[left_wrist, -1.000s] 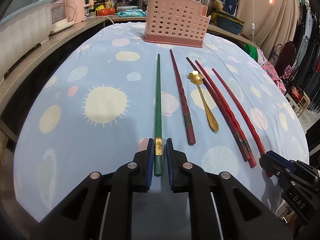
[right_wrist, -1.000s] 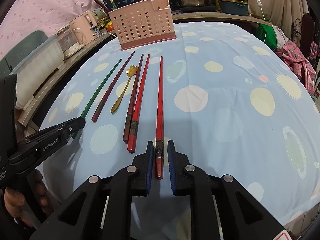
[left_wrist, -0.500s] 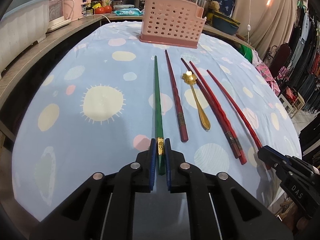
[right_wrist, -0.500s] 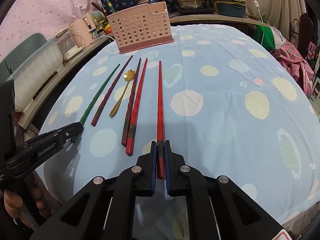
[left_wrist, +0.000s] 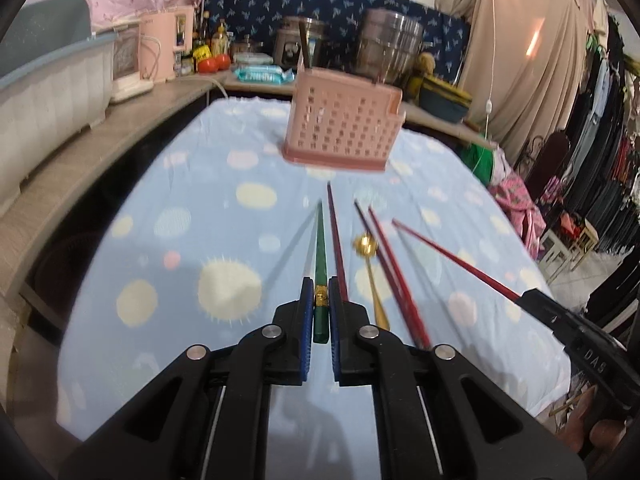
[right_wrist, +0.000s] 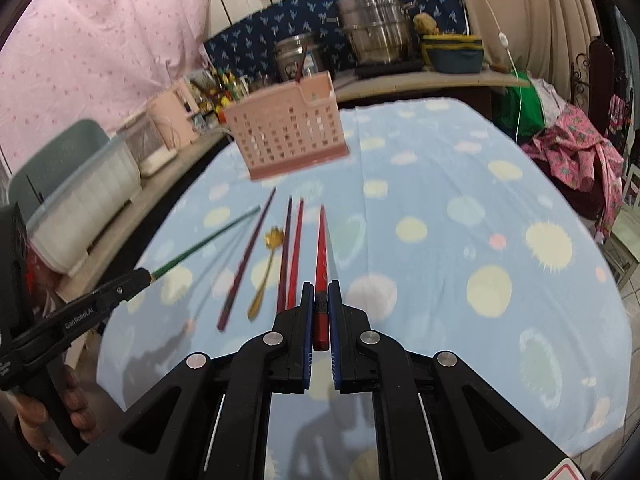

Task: Organize utensils
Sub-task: 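Lift both chopsticks and carry them over the pink basket, then lower the chopsticks into the pink basket and open both grippers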

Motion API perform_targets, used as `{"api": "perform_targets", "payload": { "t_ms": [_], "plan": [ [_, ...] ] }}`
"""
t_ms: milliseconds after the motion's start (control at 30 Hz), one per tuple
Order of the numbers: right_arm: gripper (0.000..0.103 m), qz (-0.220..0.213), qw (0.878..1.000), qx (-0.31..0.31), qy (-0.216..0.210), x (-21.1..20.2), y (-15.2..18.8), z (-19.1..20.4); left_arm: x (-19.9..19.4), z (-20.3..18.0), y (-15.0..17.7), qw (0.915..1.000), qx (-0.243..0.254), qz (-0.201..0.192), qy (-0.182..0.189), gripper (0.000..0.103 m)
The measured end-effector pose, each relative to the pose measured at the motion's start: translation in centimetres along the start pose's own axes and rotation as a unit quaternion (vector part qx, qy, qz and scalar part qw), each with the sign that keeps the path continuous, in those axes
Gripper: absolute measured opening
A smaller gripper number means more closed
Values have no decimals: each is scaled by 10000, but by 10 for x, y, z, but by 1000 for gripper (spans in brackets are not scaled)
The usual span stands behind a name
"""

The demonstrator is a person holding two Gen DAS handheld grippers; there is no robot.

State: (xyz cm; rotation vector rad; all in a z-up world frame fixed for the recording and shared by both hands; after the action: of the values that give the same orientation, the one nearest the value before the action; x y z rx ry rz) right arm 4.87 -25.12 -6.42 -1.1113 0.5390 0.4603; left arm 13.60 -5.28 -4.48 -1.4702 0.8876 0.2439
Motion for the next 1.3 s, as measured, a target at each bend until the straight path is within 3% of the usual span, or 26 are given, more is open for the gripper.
{"api": "perform_targets", "payload": {
  "t_ms": [367,867,1300],
  "plan": [
    [7,-895,9958,66,-199,-26,-92,8,-29,6,-83,9969,-48,-781,-35,7],
    [7,-1365,9895,93,-455,-19,-181,15,-40,-5,-195,9877,183,-1556,-9,7],
    [7,-2139,9725,306,-875,-11,-304,43,-41,-12,-310,9692,299,-2442,-62,7]
  ]
}}
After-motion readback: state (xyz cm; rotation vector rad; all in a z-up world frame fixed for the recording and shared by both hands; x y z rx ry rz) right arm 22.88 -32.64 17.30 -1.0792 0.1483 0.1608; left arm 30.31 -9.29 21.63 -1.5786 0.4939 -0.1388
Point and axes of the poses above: each gripper's, at about its wrist camera, not at the fingertips, and x roughly the way its jaws point, z to its left, y to its underside, the point moved 10 cm from there along x, roughly the way its jaws point, and after that the axes turned 4 degrees about x, right-handed, at the moved point
